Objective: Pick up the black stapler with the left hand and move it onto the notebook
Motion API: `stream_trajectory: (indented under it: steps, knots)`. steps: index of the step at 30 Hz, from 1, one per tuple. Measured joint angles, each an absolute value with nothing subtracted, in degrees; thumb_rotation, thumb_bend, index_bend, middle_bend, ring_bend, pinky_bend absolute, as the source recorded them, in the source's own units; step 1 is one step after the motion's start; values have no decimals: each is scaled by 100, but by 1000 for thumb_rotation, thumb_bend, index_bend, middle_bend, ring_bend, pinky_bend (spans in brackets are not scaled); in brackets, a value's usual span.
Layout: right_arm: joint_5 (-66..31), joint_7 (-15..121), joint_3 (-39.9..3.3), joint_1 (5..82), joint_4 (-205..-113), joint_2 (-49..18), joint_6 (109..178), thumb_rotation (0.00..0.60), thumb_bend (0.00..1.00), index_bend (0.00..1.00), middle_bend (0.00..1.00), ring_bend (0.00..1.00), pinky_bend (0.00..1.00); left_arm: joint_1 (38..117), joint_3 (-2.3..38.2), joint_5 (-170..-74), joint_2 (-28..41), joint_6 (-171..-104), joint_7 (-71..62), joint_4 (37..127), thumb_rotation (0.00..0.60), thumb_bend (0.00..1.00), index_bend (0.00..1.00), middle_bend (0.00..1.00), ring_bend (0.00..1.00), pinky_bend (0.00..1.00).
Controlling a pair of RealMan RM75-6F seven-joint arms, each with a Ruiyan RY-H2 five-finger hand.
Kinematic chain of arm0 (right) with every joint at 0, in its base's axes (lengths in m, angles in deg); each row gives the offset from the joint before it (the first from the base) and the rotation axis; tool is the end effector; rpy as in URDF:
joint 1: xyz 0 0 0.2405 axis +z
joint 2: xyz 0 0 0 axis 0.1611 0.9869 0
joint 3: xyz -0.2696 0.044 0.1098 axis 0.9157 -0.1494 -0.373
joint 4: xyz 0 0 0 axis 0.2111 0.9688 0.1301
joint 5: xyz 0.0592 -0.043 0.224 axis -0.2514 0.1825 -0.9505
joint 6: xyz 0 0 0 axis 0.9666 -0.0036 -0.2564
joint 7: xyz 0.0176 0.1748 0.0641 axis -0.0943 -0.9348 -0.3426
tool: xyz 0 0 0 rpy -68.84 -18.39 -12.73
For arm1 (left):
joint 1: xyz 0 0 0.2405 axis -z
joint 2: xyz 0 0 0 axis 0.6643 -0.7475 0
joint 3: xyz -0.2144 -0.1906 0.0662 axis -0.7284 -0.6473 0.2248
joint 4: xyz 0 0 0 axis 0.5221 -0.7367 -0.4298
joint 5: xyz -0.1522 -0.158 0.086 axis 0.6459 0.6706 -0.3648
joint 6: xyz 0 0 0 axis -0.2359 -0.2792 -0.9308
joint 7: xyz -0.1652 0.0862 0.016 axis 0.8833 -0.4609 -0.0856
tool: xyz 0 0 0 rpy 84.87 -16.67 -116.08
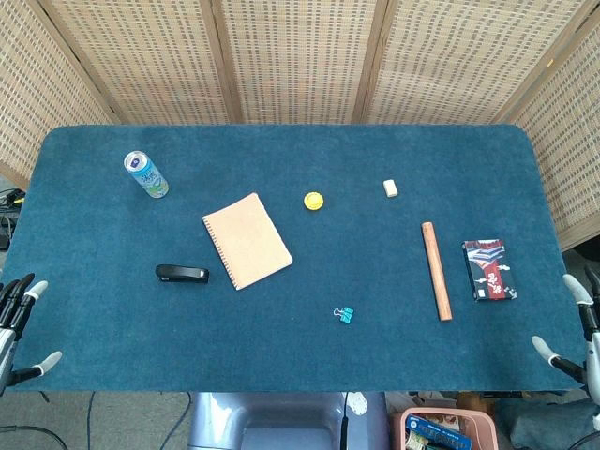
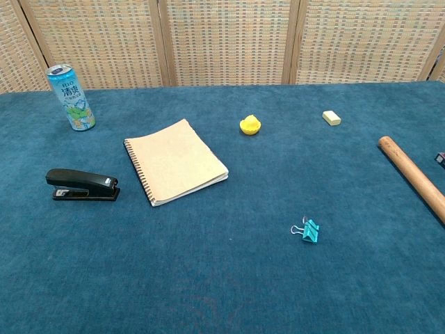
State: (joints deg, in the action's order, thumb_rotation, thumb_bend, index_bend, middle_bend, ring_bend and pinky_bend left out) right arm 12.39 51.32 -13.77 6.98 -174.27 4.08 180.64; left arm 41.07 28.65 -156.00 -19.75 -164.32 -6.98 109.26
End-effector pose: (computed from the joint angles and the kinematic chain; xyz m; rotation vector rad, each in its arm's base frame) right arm -0.3442 -0.1888 0.2031 1.2362 -0.6895 1.0802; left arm -0.3290 0.1732 0.1740 -1.4585 -0.8665 -0.9001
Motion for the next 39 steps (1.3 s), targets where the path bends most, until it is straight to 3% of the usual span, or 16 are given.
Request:
stream_trajectory:
  steps: [13,21,27,35,39]
  knots:
    - [1142,5121,-1369,700,-17529,487,17950,600,0,0,0,0,0,4440,2716,-15565,-1852,-16012,-797,10881,600,0,0,0,0,0]
    - [755,5106,-1480,794,-17467,501,17616,600,0,0,0,0,0,5659,2203,-15096,-1456,-14262,-1477,10862,600,0,0,0,0,69]
    - [441,5114,-1570,885,-17387,487,17328,600,0,0,0,0,0,6882,1750,-14002,-640,-12669,-2486,10444,600,2,48,9,24,162]
    - [119,5061,-1624,941,-17246,456,17023,600,0,0,0,0,0,7578,1588,-13008,299,-12022,-3144,9627,600,49,147,65,91,233]
    - [54,5066,-1624,974,-17209,434,16901,600,0,0,0,0,0,7770,1578,-12600,645,-11912,-3336,9270,600,129,264,169,180,317]
